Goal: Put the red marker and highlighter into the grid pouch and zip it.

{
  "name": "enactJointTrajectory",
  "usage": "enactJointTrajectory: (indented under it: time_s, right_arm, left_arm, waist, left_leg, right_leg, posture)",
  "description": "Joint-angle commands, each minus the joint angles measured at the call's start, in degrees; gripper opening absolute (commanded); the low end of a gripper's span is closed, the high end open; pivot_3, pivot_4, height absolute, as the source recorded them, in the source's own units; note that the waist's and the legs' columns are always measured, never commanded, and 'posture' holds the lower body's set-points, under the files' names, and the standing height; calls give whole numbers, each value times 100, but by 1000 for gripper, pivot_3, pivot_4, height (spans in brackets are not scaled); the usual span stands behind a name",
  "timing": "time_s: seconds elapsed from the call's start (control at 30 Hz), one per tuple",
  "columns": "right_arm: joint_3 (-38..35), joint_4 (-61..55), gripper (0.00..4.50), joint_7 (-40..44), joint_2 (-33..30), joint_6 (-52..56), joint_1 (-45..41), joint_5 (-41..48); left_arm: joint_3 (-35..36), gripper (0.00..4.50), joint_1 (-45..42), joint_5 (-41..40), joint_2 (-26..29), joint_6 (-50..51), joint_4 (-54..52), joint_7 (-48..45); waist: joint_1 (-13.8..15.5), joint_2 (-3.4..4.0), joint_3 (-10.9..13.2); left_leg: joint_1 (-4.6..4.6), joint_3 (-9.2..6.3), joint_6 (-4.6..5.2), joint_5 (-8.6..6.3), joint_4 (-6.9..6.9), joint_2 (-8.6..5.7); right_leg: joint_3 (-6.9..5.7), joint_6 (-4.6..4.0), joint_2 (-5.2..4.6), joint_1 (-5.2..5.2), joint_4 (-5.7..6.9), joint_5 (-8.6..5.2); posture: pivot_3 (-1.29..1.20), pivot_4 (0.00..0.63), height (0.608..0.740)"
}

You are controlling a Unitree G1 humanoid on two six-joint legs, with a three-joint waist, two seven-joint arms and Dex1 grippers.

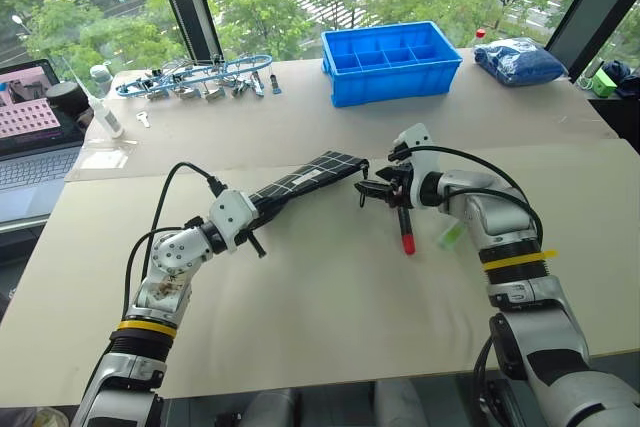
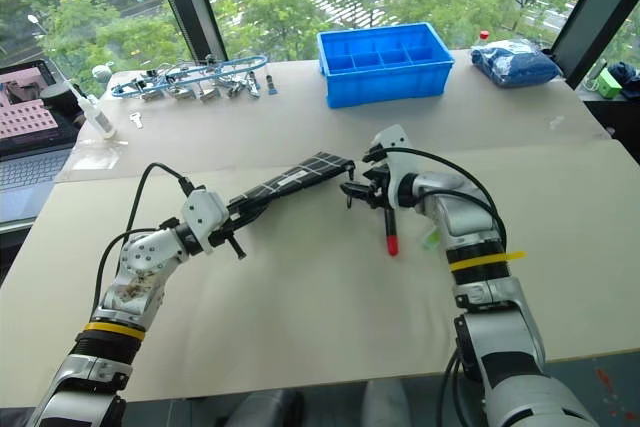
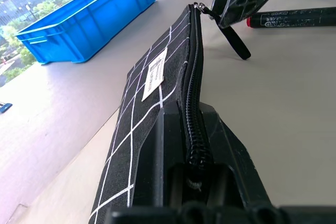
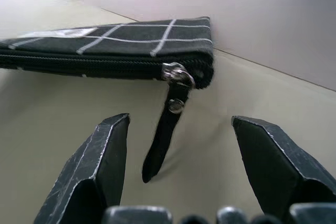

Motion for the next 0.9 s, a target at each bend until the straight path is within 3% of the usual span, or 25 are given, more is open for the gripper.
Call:
enactJointTrajectory:
  time_s: [0.03,0.1,0.2,0.47,0.77,0.9]
  right_arm:
    - [-32,283,3463,-159,155,-384,-283,-91]
    - [-57,400,3463,-159,220,-469,-362,-94]
    - [-78,544,2751,-146,302,-601,-454,-81]
    - [259,-57,29,344,441,-399,-317,56]
    - [1279,-637,29,311,767,-540,-213,-553]
    - [1193,-508,29,196,1044,-557,-626,-565]
  left_arm:
    - [119,0,0,-14,-6,39,-321,73]
    - [123,0,22,-15,-15,71,-361,77]
    - [134,0,24,-15,-22,93,-366,87]
    - [149,0,-18,-9,-62,138,-328,152]
    - [150,0,-145,-1,-203,183,-250,170]
    - [143,0,-130,13,-239,176,-246,152]
  waist:
    - [2,0,0]
    - [2,0,0]
    - [2,0,0]
    - [-6,0,0]
    - [-53,0,0]
    - [-80,1,0]
  left_leg:
    - [-1,1,0,0,1,0]
    - [-1,1,0,0,2,0]
    - [-1,1,0,0,4,0]
    - [-2,1,0,0,6,0]
    - [-2,1,0,0,17,-1]
    - [-3,0,-1,0,24,-1]
  right_leg:
    - [0,0,0,0,0,0]
    - [1,0,0,0,0,1]
    - [2,0,0,0,0,1]
    - [2,1,0,-1,2,2]
    - [2,1,0,0,9,2]
    - [2,1,0,-1,15,3]
  posture:
    - [0,150,740]
    - [0,150,740]
    - [0,150,740]
    - [0,150,740]
    - [0,150,740]
    - [0,150,740]
